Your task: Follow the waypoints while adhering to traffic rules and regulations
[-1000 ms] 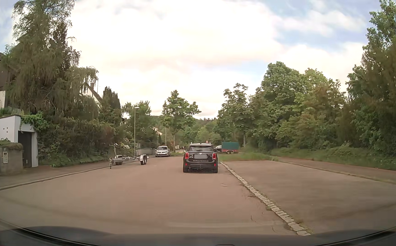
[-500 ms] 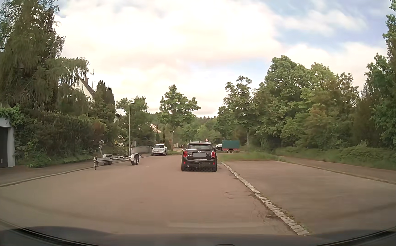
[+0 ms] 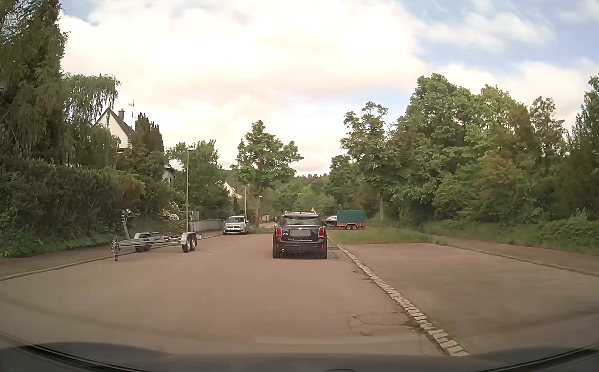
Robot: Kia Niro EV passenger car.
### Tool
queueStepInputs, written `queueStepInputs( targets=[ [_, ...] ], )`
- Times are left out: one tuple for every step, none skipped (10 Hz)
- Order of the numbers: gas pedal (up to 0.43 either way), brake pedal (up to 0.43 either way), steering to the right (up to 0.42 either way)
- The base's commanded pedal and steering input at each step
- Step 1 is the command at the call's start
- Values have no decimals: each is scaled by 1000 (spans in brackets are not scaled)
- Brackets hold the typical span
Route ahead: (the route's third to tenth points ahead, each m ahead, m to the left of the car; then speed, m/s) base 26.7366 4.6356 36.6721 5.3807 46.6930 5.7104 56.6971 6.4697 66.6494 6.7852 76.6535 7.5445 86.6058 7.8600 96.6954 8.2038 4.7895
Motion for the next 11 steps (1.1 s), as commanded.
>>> queueStepInputs(
  targets=[
    [0,0,-3],
    [0,0,-4],
    [0,0,-4],
    [0,0,-3],
    [0,0,-3],
    [0,0,-3],
    [0,0,-4],
    [0,0,-3],
    [0,0,-3],
    [0,0,-3],
    [0,0,-3]
  ],
)
